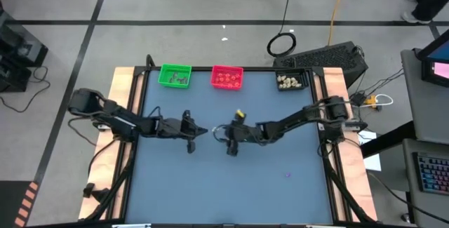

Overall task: Sort Halloween decoration
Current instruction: Put the white skull toy into the black bin

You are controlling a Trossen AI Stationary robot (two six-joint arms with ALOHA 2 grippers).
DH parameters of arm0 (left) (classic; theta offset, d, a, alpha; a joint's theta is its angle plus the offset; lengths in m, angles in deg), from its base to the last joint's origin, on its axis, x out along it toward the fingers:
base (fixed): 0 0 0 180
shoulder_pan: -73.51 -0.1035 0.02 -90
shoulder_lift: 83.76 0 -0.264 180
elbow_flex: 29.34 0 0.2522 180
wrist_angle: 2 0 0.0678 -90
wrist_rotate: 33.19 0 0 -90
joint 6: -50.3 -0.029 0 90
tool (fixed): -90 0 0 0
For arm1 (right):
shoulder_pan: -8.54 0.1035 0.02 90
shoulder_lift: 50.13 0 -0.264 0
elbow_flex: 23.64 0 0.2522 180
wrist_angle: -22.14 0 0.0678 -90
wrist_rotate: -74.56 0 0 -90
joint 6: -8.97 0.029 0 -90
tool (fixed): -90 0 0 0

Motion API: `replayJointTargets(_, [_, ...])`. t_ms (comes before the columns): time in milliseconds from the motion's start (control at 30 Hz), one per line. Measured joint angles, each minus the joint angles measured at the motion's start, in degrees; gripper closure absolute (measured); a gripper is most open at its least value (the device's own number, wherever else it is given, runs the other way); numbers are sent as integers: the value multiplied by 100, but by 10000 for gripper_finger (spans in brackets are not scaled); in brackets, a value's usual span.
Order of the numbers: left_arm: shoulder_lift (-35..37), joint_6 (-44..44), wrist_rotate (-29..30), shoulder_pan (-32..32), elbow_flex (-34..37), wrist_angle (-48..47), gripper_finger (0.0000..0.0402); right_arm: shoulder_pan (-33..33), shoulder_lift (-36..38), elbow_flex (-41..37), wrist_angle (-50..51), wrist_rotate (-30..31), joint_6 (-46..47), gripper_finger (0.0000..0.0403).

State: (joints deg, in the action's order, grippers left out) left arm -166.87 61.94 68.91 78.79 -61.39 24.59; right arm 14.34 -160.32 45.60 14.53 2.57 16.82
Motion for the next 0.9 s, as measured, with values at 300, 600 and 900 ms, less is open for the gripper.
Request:
replayJointTargets(300, [594,-42,46,0,421,-84,401,-815,-838,1168,465,-1333,-1208,169])
replayJointTargets(600, [594,-151,44,-4,405,-51,401,-1292,-1316,1390,423,-3292,-1022,201])
replayJointTargets(900, [594,-148,44,-4,405,-37,401,-1300,-1381,1388,352,-3261,-1053,325])
